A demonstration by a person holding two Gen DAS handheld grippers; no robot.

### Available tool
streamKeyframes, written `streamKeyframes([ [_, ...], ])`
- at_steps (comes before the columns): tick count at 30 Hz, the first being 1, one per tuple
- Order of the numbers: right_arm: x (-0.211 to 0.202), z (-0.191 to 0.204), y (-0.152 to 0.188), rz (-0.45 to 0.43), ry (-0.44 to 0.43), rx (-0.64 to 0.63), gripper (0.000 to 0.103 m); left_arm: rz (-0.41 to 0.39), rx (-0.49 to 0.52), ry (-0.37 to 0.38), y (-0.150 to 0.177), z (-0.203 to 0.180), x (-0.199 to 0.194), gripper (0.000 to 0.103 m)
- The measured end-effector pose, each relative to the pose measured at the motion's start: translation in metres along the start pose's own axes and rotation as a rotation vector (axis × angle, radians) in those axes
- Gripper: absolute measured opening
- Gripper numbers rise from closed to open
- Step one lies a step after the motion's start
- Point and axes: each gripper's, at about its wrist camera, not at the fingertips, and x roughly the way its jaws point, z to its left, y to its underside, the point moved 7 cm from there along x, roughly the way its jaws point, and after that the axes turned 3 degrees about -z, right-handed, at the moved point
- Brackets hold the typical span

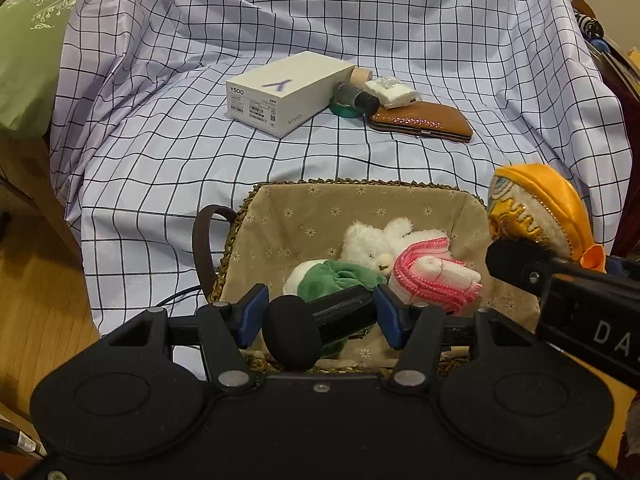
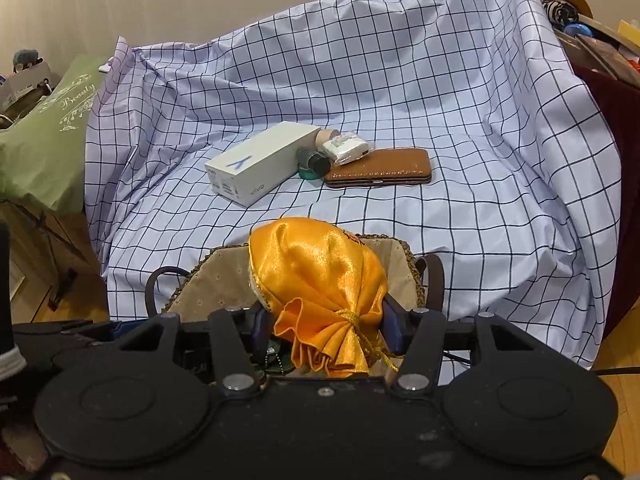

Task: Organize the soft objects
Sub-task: 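Lower the orange pouch into the basket with the right tool while the left tool opens, releasing the bottle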

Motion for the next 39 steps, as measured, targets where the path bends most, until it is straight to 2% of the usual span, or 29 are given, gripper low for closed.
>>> streamKeyframes([
  [4, 0.0, -0.002, 0.001, -0.001, 0.001, 0.008, 0.059, 0.0, 0.001, 0.0, 0.0, 0.0, 0.0, 0.055],
  [10, -0.003, -0.005, 0.001, -0.013, 0.017, 0.019, 0.06, 0.0, 0.0, -0.001, 0.0, 0.0, 0.0, 0.055],
  [24, -0.005, -0.019, 0.002, -0.021, 0.078, 0.053, 0.06, -0.016, 0.007, 0.013, -0.002, -0.004, -0.001, 0.055],
  [33, -0.005, -0.023, 0.001, -0.025, 0.092, 0.063, 0.06, -0.03, 0.02, -0.004, -0.006, -0.005, 0.002, 0.055],
  [37, -0.005, -0.023, 0.001, -0.025, 0.092, 0.062, 0.06, -0.045, 0.023, -0.014, -0.007, -0.005, 0.0, 0.07],
  [39, -0.005, -0.023, 0.001, -0.026, 0.092, 0.062, 0.06, -0.057, 0.03, -0.022, -0.008, -0.005, -0.002, 0.07],
])
